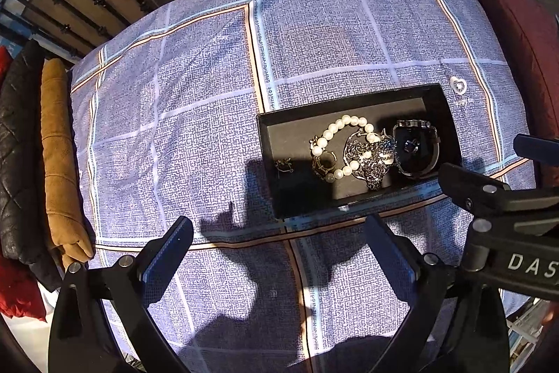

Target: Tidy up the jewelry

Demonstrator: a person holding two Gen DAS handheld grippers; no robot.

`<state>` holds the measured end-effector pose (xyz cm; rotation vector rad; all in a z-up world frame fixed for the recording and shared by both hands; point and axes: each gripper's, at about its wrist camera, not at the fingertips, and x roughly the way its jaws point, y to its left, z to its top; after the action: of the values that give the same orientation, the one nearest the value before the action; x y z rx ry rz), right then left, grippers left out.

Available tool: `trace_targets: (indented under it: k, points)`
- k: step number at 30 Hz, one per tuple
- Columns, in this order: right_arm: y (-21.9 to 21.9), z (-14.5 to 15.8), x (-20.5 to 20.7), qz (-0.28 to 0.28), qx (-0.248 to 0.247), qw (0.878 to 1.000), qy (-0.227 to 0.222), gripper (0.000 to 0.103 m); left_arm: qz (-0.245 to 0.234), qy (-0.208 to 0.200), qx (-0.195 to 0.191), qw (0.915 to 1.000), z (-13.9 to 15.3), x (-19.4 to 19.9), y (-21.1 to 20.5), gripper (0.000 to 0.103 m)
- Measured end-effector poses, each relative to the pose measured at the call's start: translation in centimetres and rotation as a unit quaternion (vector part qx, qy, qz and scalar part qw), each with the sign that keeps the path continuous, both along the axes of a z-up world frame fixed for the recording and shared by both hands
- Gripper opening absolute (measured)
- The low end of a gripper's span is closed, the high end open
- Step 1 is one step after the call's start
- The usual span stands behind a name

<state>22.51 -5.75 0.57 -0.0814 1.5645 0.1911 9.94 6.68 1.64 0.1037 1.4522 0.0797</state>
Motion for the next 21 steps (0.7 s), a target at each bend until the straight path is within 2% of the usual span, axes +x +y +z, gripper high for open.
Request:
trace_targets:
  k: [21]
  points:
    - [0.08, 0.08, -0.13, 0.003, 0.010, 1.000, 0.001, 0.097, 0.007, 0.000, -0.009, 0.9999, -0.24, 0.21, 0.31, 0.096]
